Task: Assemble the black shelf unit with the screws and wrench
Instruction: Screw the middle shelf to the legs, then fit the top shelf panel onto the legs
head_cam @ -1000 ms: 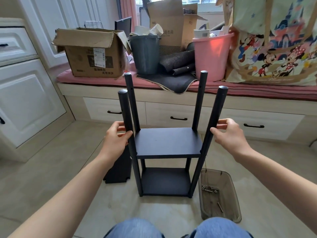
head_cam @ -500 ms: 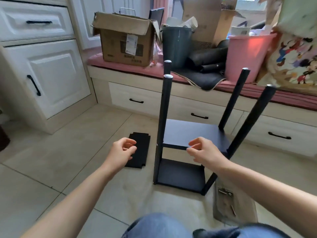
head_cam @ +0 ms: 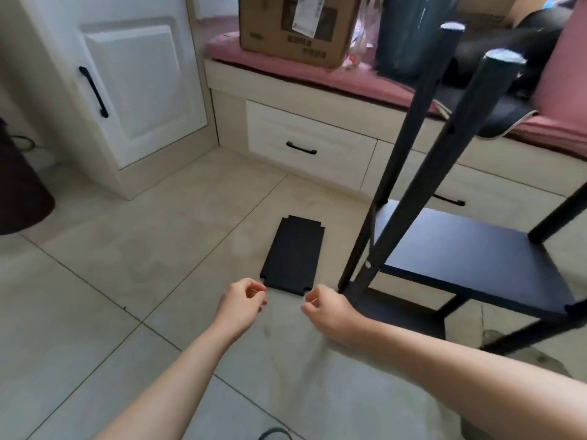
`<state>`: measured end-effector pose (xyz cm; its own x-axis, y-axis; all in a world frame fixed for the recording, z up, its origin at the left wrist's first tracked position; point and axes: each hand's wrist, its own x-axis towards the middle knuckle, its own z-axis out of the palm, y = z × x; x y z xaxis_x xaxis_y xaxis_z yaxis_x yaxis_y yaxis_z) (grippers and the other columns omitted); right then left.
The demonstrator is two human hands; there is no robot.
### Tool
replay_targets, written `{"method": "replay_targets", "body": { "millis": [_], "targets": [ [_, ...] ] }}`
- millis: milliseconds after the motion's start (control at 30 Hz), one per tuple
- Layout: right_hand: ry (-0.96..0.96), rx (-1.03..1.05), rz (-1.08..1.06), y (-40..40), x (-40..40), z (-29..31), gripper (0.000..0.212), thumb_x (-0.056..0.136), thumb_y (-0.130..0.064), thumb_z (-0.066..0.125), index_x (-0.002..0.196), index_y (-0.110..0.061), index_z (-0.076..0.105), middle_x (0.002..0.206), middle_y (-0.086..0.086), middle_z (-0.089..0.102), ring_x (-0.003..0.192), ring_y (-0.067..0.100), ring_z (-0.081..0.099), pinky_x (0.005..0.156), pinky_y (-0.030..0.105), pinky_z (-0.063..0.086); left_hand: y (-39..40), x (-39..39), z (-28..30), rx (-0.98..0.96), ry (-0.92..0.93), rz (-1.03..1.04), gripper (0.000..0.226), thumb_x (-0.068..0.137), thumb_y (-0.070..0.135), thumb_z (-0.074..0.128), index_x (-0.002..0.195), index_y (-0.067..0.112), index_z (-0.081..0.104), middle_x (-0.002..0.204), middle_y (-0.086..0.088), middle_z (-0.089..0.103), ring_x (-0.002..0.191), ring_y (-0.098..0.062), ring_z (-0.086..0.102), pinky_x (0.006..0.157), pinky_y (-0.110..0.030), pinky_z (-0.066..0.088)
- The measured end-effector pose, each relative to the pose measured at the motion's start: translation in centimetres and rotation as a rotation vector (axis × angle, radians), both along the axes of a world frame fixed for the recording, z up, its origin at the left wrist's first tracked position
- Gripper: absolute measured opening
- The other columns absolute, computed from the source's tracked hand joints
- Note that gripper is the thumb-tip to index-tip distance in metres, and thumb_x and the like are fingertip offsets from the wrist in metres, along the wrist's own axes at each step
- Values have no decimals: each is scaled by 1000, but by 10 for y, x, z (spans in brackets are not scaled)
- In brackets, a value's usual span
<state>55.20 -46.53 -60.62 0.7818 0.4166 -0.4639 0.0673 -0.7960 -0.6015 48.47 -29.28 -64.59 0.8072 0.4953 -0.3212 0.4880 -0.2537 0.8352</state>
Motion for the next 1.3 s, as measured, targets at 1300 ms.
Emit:
{"method": "replay_targets", "body": {
  "millis": [1300],
  "targets": [
    [477,381,-973,61,96,-201,46,91,-20,66,128,-12,40,113,8,52,91,21,59,88,35,54,50,123,-165,-327,183,378,44,92,12,63,135,2,57,129,-16,64,115,-33,62,106,-42,47]
  ]
}}
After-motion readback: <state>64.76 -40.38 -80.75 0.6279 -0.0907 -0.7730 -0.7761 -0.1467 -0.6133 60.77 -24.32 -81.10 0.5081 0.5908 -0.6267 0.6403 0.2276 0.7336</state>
